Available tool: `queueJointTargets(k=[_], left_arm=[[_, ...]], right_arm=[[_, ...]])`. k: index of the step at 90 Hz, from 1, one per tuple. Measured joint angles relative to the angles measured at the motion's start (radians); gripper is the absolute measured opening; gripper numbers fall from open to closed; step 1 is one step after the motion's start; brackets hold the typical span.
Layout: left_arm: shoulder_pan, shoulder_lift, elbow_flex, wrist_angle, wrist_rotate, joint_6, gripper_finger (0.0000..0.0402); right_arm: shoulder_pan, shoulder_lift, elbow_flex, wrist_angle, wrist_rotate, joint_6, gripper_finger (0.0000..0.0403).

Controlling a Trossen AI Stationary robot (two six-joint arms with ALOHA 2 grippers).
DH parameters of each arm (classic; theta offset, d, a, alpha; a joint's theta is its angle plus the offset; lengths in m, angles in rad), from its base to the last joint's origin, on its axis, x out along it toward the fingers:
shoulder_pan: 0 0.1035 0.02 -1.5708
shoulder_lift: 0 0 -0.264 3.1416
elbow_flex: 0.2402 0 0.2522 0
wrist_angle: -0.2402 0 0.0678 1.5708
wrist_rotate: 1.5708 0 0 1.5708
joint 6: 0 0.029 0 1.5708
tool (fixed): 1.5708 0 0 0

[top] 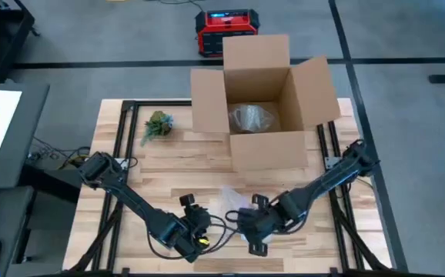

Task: Wrap mug
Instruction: Wrap the red mug with the transparent bubble wrap

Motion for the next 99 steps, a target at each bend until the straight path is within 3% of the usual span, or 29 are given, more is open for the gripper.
queueJointTargets(k=[26, 45, 61, 83, 99], left_arm=[[0.000, 0.000, 0.000, 0.008, 0.004, -0.008, 0.0132], [0.000, 0.000, 0.000, 0.008, 0.006, -0.001, 0.0132], [-0.001, 0.000, 0.000, 0.009, 0.007, 0.000, 0.0132], [-0.002, 0.000, 0.000, 0.010, 0.008, -0.001, 0.0132], [-0.002, 0.000, 0.000, 0.009, 0.008, -0.005, 0.0132]], right_arm=[[-0.091, 0.142, -0.062, -0.040, -0.009, 0.005, 0.0000], [-0.123, 0.190, -0.054, -0.028, -0.085, -0.072, 0.0000], [-0.105, 0.135, -0.035, -0.046, -0.060, -0.072, 0.0000], [-0.042, -0.033, -0.019, -0.028, 0.056, -0.041, 0.0000], [-0.024, -0.039, -0.023, 0.022, 0.055, -0.080, 0.0000]])
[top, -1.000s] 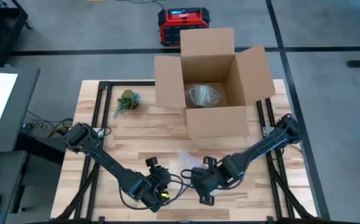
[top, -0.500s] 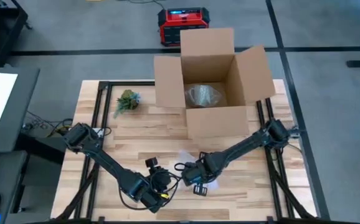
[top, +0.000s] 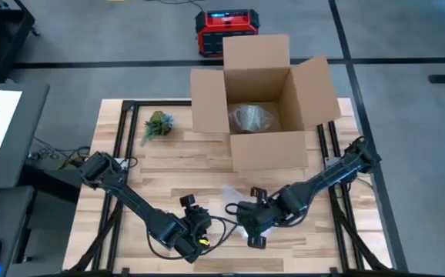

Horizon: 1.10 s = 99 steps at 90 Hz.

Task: Wrap mug
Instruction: Wrap the red mug with the transparent bubble wrap

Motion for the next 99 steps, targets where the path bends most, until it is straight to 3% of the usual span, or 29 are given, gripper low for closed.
queueJointTargets(k=[35, 76, 99], left_arm=[[0.000, 0.000, 0.000, 0.015, 0.002, -0.003, 0.0132], [0.000, 0.000, 0.000, 0.016, 0.002, -0.003, 0.0132], [0.000, 0.000, 0.000, 0.021, 0.000, -0.004, 0.0132]], right_arm=[[-0.098, 0.178, -0.140, 0.018, -0.046, 0.007, 0.0000], [-0.047, 0.018, -0.037, -0.002, -0.017, 0.040, 0.0000], [-0.038, 0.050, -0.036, 0.058, 0.010, 0.019, 0.0000]])
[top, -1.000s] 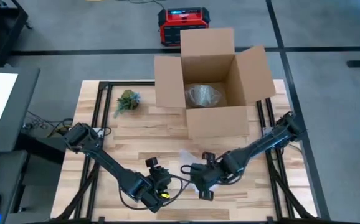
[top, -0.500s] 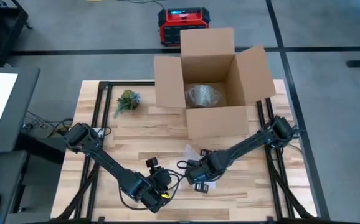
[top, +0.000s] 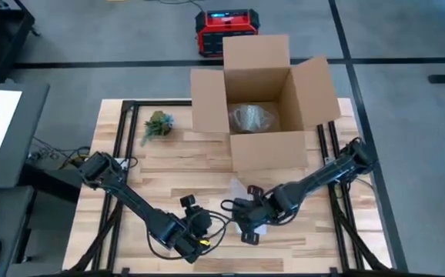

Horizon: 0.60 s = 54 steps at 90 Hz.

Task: Wrap mug
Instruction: Wrap the red mug with the transparent bubble wrap

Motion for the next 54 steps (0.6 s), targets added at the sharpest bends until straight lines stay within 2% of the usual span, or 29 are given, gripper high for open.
queueJointTargets(k=[29, 41, 54], left_arm=[[-0.001, 0.000, -0.001, 0.016, 0.002, 0.008, 0.0132], [-0.002, 0.000, -0.001, 0.018, 0.002, 0.009, 0.0132], [-0.002, 0.000, -0.001, 0.020, 0.001, 0.009, 0.0132]], right_arm=[[-0.048, 0.187, 0.005, -0.062, -0.050, -0.025, 0.0000], [-0.048, 0.195, 0.004, -0.079, -0.074, -0.038, 0.0000], [-0.044, 0.139, -0.005, -0.094, -0.079, -0.031, 0.0000]])
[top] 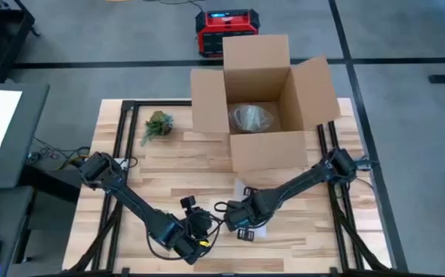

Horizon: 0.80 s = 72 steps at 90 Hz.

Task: Wrap mug
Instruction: Wrap the red mug with the transparent bubble wrap

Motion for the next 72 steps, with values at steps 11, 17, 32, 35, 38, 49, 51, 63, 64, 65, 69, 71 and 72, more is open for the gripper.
queueJointTargets(k=[11, 17, 32, 35, 38, 49, 51, 63, 64, 65, 69, 71, 72], left_arm=[[0.000, 0.000, 0.000, 0.002, -0.001, 0.000, 0.0132], [0.000, 0.000, 0.000, 0.001, -0.001, 0.000, 0.0132], [0.000, 0.000, 0.000, 0.001, -0.001, 0.000, 0.0132], [0.000, 0.000, 0.000, 0.000, -0.001, 0.000, 0.0132], [0.000, 0.000, 0.000, 0.000, -0.001, 0.000, 0.0132], [0.000, 0.000, 0.000, -0.001, -0.001, 0.001, 0.0132], [0.000, 0.000, 0.000, -0.001, -0.001, 0.001, 0.0132], [0.000, 0.000, 0.000, -0.001, -0.001, 0.000, 0.0132], [0.000, 0.000, 0.000, -0.001, -0.001, 0.000, 0.0132], [0.000, 0.000, 0.000, -0.002, -0.001, 0.000, 0.0132], [0.000, 0.000, 0.000, -0.002, -0.001, 0.001, 0.0132], [0.000, 0.000, 0.000, -0.002, 0.000, 0.001, 0.0132], [0.000, 0.000, 0.000, -0.003, 0.000, 0.001, 0.0132]], right_arm=[[0.006, -0.093, 0.001, -0.031, -0.006, 0.078, 0.0000], [0.009, -0.146, 0.003, -0.054, -0.007, 0.113, 0.0000], [0.039, -0.219, 0.002, -0.007, 0.141, 0.120, 0.0000], [0.045, -0.228, 0.003, 0.021, 0.170, 0.109, 0.0000], [0.049, -0.230, 0.005, 0.047, 0.181, 0.096, 0.0000], [0.046, -0.187, 0.005, 0.073, 0.175, 0.076, 0.0000], [0.043, -0.174, 0.005, 0.070, 0.175, 0.077, 0.0000], [0.020, -0.078, 0.005, 0.036, 0.177, 0.079, 0.0000], [0.018, -0.070, 0.006, 0.034, 0.179, 0.080, 0.0000], [0.016, -0.062, 0.006, 0.032, 0.179, 0.080, 0.0000], [0.008, -0.031, 0.009, 0.020, 0.173, 0.080, 0.0000], [0.005, -0.017, 0.008, 0.012, 0.166, 0.080, 0.0000], [0.003, -0.008, 0.008, 0.007, 0.162, 0.080, 0.0000]])
